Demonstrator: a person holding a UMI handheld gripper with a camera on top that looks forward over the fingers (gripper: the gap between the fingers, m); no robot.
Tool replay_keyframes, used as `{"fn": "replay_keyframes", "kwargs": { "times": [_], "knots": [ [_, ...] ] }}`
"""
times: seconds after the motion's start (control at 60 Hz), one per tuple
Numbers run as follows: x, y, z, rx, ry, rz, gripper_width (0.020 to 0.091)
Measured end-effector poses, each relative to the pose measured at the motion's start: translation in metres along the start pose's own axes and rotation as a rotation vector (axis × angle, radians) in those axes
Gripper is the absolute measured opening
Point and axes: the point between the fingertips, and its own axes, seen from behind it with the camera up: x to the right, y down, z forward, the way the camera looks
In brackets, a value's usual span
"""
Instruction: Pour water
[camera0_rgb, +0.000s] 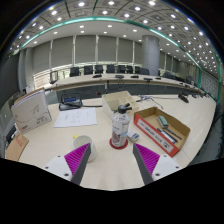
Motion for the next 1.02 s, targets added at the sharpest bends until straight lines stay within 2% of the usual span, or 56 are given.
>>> {"fn": "replay_keyframes", "kwargs": {
  "times": [0.117, 0.25, 0.45, 0.733, 1.017],
  "knots": [
    [-0.022, 0.014, -0.073, -0.041, 0.0, -0.009, 0.0858],
    [-0.048, 0.027, -0.152, -0.053, -0.008, -0.044, 0.0859],
    [-0.078, 0.052, -0.225, -0.068, -0.026, -0.072, 0.0861],
    [-0.088, 0.076, -0.252, -0.087, -0.03, -0.119, 0.0861],
    [-0.089, 0.074, -0.257, -0.077, -0.038, -0.13, 0.0862]
  ]
}}
